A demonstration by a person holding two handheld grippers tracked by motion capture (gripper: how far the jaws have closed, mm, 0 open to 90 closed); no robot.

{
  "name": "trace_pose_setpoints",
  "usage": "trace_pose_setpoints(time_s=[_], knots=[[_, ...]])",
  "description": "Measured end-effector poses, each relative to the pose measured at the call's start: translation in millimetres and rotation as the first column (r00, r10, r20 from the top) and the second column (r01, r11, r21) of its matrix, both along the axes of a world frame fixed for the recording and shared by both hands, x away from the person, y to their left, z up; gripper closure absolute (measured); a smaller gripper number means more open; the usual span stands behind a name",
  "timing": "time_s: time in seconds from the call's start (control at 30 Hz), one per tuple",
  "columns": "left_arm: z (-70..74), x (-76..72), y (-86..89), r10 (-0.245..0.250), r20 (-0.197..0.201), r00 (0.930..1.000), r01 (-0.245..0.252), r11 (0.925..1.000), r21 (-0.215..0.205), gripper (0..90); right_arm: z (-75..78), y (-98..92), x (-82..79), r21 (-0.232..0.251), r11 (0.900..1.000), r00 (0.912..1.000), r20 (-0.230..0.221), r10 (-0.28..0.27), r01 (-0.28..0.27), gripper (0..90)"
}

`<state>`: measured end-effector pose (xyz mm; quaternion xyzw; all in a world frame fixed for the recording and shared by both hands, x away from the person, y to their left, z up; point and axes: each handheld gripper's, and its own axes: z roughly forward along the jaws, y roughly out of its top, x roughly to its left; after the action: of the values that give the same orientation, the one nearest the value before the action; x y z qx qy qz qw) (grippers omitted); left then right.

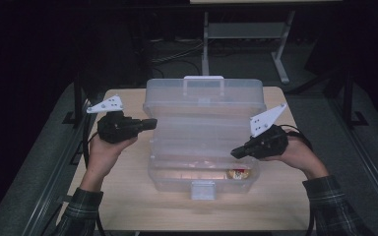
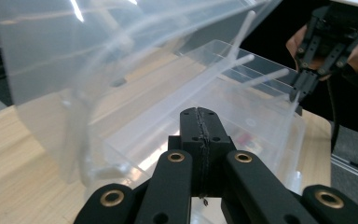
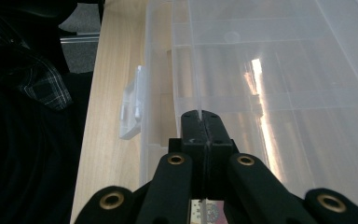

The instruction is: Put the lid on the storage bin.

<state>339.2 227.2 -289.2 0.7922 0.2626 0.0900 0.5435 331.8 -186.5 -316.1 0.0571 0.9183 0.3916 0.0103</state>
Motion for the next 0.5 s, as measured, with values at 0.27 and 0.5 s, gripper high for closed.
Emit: trace_pose_setpoints(time_s=[0.27,0.5], knots=[[0.9,8.2,11.3,0.046,0.004,0.9989,-0.046,0.9986,-0.024,90.0,-0.8,0.4,-1.3,-0.009,1.000,1.0000,0.001,0.005,-0.005,89.9],[1.2,8.7,12.2,0.055,0.007,0.9985,-0.055,0.9983,-0.019,90.0,-1.6,0.4,-2.1,-0.007,1.000,1.0000,-0.003,0.002,-0.002,89.4]])
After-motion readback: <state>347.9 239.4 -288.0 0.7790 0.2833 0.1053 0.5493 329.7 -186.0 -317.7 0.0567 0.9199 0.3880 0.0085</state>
